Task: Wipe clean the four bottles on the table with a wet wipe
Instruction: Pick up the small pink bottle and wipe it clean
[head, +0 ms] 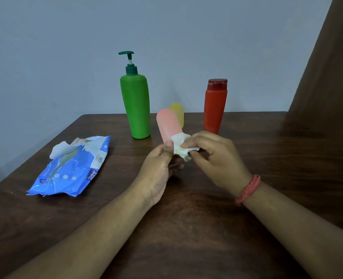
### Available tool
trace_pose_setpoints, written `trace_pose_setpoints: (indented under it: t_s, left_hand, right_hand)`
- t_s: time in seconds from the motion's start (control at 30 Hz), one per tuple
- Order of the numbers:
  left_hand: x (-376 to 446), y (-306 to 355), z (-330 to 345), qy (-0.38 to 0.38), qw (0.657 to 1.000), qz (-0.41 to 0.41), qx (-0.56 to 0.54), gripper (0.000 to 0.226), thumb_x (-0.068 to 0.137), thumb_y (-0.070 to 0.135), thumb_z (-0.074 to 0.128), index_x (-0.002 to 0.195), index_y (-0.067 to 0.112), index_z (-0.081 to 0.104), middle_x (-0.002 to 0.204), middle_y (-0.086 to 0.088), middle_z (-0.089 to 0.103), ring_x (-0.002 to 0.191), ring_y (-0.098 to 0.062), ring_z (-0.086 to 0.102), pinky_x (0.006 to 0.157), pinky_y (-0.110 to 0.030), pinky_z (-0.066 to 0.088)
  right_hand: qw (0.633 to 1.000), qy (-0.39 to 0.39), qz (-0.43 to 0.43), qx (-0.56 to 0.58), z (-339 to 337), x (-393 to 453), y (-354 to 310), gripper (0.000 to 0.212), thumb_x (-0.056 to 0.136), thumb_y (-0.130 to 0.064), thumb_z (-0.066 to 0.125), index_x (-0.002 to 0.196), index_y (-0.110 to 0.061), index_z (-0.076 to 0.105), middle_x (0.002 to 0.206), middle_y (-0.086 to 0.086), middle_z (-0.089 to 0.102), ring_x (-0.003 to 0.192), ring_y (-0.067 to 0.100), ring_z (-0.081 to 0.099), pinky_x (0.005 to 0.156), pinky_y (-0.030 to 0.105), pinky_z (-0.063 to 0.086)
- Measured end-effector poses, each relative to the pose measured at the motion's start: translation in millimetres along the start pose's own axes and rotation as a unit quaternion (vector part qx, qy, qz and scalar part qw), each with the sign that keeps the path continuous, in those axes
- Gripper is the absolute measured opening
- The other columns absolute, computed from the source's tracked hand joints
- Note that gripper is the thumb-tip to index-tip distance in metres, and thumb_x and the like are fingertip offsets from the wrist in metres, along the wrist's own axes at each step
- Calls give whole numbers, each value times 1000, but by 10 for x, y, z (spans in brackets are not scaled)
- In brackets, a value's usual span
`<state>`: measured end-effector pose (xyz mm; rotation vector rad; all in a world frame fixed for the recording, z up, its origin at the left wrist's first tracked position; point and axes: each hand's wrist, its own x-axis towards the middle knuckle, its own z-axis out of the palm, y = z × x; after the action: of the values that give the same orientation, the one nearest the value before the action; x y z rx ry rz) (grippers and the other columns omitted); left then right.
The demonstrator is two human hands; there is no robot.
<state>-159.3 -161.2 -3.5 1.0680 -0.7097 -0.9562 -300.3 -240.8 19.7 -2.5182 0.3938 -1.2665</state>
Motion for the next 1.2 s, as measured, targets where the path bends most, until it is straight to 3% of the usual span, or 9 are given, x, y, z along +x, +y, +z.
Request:
trace_pose_setpoints:
  t_s: [0.1, 0.27, 0.4, 0.57, 0.7, 0.8, 0.97, 1.1, 1.2]
  left_hand:
    - [-6, -4, 9, 15, 1000, -13, -22, 34, 105, 36, 48, 103, 13, 73, 83, -2, 73, 68, -8, 61, 67, -26, 56]
    - [-17, 30, 9, -15, 997, -42, -67, 34, 83, 47, 68, 85, 15, 81, 69, 3, 66, 63, -5, 60, 70, -27, 60]
    - [-41, 47, 28, -37, 992, -73, -97, 35, 79, 44, 73, 93, 13, 80, 78, -1, 69, 66, -8, 63, 70, -30, 60]
    - [-37, 112, 19, -42, 989, -53, -131, 29, 92, 36, 64, 96, 15, 82, 97, -5, 74, 77, -11, 70, 77, -30, 60]
    - [-53, 105, 42, -44, 988, -71, -131, 36, 87, 40, 67, 107, 12, 77, 83, -1, 64, 65, -8, 56, 79, -32, 57]
    - [-75, 116, 40, -60, 988, -70, -126, 39, 96, 38, 60, 120, 9, 72, 95, -3, 71, 75, -11, 65, 88, -36, 54]
    - [-85, 119, 58, -57, 986, -83, -130, 41, 88, 40, 64, 114, 9, 71, 79, 0, 58, 63, -8, 51, 86, -36, 54]
    - [-97, 122, 56, -67, 987, -75, -122, 35, 97, 37, 57, 114, 12, 74, 91, -2, 71, 76, -11, 65, 87, -35, 53]
    - [-92, 122, 54, -61, 986, -82, -133, 40, 93, 41, 60, 115, 9, 72, 84, -1, 63, 68, -9, 55, 88, -36, 53]
  right_hand:
    - [1000, -21, -8, -19, 2, -8, 7, 23, 85, 2, 68, 103, -11, 74, 105, 0, 69, 99, 11, 64, 86, 24, 53]
    - [998, 13, -19, -54, 8, 0, -2, 18, 85, -2, 69, 100, -11, 71, 102, 0, 66, 96, 8, 61, 83, 19, 50]
    - [998, 52, -14, -35, -26, 10, -22, 19, 83, 4, 69, 98, -8, 72, 101, 1, 67, 96, 10, 62, 84, 23, 51]
    - [988, -21, -116, -103, 39, -6, -115, 18, 83, 6, 70, 98, -3, 74, 101, 7, 70, 96, 24, 64, 87, 35, 52]
    - [990, 42, -94, -101, -52, 24, -83, 16, 84, 6, 69, 96, -4, 74, 98, 7, 69, 95, 25, 65, 85, 39, 53]
    - [985, 0, -132, -109, -16, 3, -116, 16, 86, 5, 68, 99, -3, 74, 100, 7, 69, 93, 25, 64, 83, 36, 53]
    - [985, 34, -110, -127, -90, 35, -93, 17, 84, 8, 66, 95, -2, 73, 97, 8, 69, 92, 26, 64, 82, 40, 54]
    - [977, -18, -165, -135, -44, 13, -130, 15, 86, 6, 68, 97, -2, 73, 98, 9, 69, 89, 27, 64, 78, 39, 54]
    - [980, -1, -133, -149, -96, 32, -96, 17, 83, 8, 70, 97, -1, 73, 98, 9, 69, 90, 27, 64, 79, 41, 54]
